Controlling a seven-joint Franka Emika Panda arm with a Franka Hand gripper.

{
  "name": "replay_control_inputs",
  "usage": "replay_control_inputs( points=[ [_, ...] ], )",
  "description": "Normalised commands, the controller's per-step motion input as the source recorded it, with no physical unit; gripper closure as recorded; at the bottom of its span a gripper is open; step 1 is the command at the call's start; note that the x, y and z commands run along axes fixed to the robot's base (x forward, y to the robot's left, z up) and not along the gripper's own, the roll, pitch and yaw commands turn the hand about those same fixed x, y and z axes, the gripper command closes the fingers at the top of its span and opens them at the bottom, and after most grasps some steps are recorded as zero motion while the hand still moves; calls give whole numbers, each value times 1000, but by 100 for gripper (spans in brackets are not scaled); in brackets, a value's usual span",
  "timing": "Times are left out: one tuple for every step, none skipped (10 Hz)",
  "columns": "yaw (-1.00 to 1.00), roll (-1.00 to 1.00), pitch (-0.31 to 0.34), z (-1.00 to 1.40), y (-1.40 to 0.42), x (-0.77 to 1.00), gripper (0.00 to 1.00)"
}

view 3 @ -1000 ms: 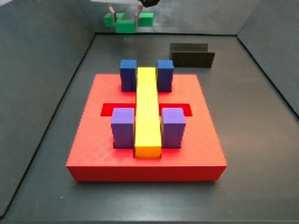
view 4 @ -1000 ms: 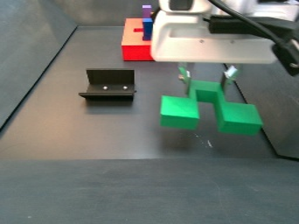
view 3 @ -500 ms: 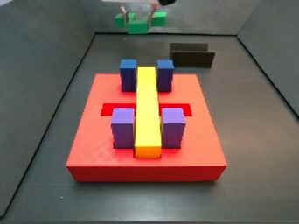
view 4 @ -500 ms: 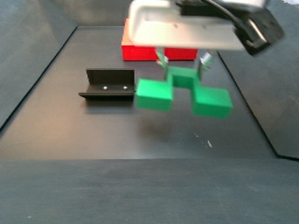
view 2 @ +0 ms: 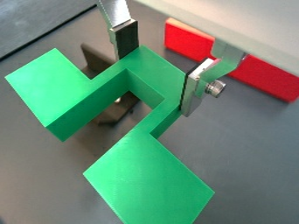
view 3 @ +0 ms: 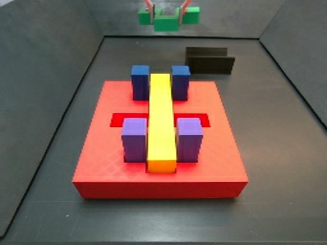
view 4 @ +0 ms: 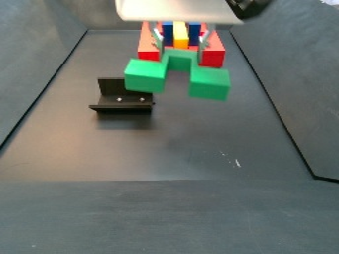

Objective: Pick up the green object. Move up. Place the green object on the fixture. Regrasp the green object. Move to above the board. Insert the green object.
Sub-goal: Place the green object on the fixture.

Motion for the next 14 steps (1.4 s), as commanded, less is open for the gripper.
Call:
replay_control_inputs(
  points=[
    [0, -266, 331, 209, -377, 946, 100],
    [0, -317, 349, 206, -383, 937, 100],
    [0, -509, 351, 191, -311, 897, 100],
    [0, -609, 400, 177, -274, 877, 100],
    [0, -643, 377, 166, -211, 883, 100],
    [0, -714, 349, 163, -180, 883, 100],
    [0, -846, 363, 114, -154, 823, 100],
    [0, -957, 357, 146, -103, 760, 100],
    [0, -771, 234, 100, 0, 729, 100],
    [0, -734, 254, 74, 0, 817, 100],
    [0, -431, 346, 151, 0, 803, 100],
    [0, -477, 269, 66, 0, 891, 100],
    [0, -480, 206, 6, 0, 969, 100],
    [0, -549, 23, 0, 0, 994, 100]
  ],
)
